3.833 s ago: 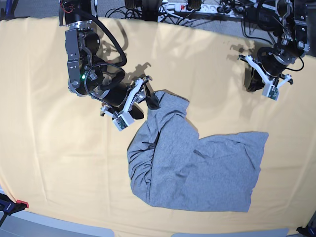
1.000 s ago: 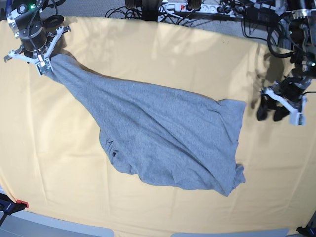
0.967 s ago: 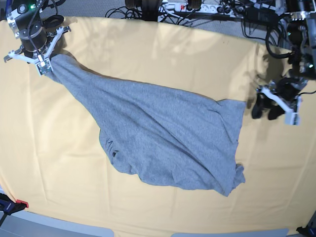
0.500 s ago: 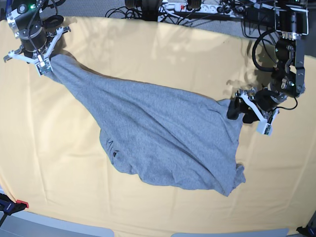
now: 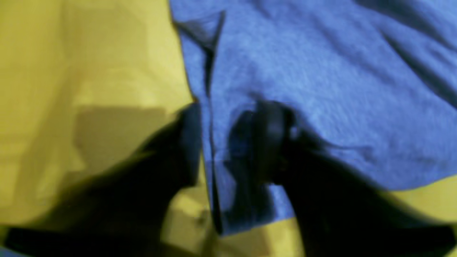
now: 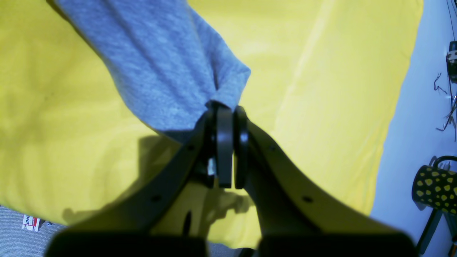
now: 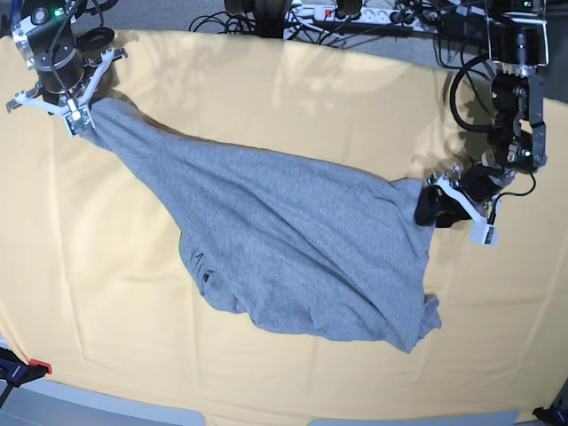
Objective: Layout the t-shirt on the table in an organized manner, then fold the t-shirt properly
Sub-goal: 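Reach the left gripper to the opposite shirt edge and grasp it, then stretch the shirt between both grippers and lay it flat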
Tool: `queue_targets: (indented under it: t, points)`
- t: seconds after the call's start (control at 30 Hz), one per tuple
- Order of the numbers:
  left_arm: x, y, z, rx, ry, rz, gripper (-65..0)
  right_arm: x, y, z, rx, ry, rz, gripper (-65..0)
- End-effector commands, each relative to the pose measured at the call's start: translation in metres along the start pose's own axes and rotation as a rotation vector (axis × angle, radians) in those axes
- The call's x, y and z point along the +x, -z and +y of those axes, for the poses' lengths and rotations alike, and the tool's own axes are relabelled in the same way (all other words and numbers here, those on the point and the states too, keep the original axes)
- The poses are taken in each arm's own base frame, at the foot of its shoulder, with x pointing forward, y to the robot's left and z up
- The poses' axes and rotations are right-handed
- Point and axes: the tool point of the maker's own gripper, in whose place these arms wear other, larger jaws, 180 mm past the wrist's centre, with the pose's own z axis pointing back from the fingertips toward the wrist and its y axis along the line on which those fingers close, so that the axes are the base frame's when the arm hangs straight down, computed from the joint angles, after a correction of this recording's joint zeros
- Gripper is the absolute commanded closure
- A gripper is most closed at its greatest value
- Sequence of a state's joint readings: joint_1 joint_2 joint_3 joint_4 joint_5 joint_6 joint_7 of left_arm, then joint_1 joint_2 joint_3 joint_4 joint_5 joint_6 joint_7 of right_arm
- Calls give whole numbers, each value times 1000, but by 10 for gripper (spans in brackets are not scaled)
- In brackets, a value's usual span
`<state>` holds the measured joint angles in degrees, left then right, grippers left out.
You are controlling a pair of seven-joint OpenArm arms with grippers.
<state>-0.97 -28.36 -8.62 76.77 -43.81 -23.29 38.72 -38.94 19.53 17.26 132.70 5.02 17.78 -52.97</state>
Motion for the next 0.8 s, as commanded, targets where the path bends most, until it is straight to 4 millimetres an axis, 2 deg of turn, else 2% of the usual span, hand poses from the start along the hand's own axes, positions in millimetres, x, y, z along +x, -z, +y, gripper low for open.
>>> queue_targets:
  t: [0.0,0.07,0.1,0.33,0.57,0.77]
  points:
    - [-22,-2,0,-9,16,113,-127,7,-4,-7,-23,-9,-29,0]
    - [-24,-2,-12,-73,23,121,-24,7,-4,-7,-23,-9,-28,0]
    - [-24,-3,-15,-88,26,125,-3,7,-4,-7,-23,-9,-28,0]
    - [-22,-14,-11,-103,37,165,0,10,-4,-7,-26,-13,-45,0]
    - [-14,-55,-41,-322,161,277,0,9,-4,-9,-35,-19,-41,0]
    - [2,-81,-21,-262,275,320,0,0,-6,-28,-138,-58,10,0]
